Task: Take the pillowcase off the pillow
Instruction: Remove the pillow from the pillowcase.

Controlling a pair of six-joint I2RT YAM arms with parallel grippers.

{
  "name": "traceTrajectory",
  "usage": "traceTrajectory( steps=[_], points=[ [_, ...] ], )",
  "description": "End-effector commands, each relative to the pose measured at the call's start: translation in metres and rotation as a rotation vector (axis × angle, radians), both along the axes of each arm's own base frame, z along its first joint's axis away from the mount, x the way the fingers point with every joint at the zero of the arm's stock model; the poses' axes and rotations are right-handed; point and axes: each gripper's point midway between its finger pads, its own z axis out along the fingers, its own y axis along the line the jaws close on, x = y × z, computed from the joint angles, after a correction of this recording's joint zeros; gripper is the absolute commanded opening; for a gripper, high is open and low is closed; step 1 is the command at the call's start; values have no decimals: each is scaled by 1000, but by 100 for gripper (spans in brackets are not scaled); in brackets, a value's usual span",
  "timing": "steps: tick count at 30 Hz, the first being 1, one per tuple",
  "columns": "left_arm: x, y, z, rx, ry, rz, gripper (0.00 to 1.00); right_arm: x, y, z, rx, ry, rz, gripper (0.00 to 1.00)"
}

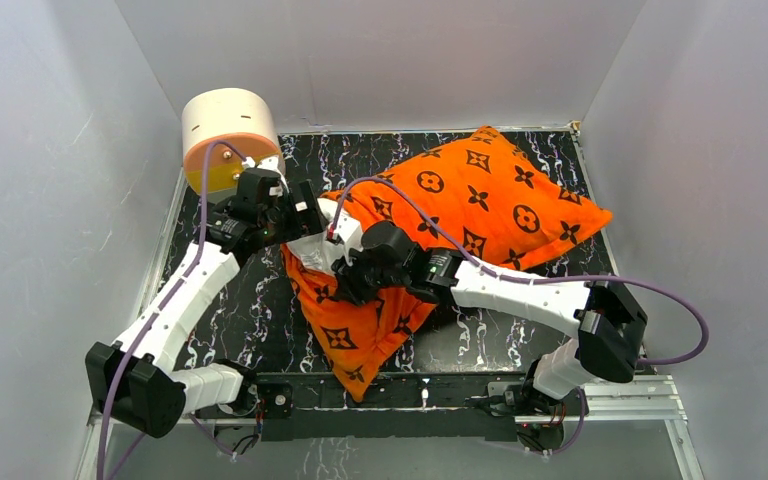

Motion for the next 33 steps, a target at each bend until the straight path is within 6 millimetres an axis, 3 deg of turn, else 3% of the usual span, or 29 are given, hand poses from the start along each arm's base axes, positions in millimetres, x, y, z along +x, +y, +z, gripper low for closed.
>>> traceTrajectory(
  steps=[1, 5, 8, 14, 16, 17, 19, 23, 28, 33],
  points=[
    [-3, -15, -13, -49, 23, -94, 98, -37, -1, 0, 40, 91, 157, 35],
    [-6, -18, -27, -54, 47, -107, 98, -46, -2, -5, 30, 123, 200, 19],
    [-9, -21, -38, -63, 65, -132, 91, -48, -2, -8, 35, 126, 211, 21],
    [-17, -32, -56, -101, 109, -195, 53, -32, 1, -13, 18, 110, 120, 51],
    [-21, -36, -59, -122, 118, -217, 36, -31, 3, -15, 12, 118, 113, 53],
    [-20, -37, -59, -125, 119, -213, 21, -34, 5, -15, 16, 128, 128, 52],
    [-17, -32, -61, -108, 119, -178, 0, -44, 8, -13, 32, 155, 193, 42],
    [-5, -24, -60, -70, 116, -118, 0, -71, 5, -3, 85, 204, 330, 20],
    [24, -4, -51, -97, 97, 1, 0, -128, -21, -4, 82, 313, 596, 19],
    [59, 5, -31, -169, 79, 59, 0, -167, -41, -40, -40, 366, 699, 21]
  ],
)
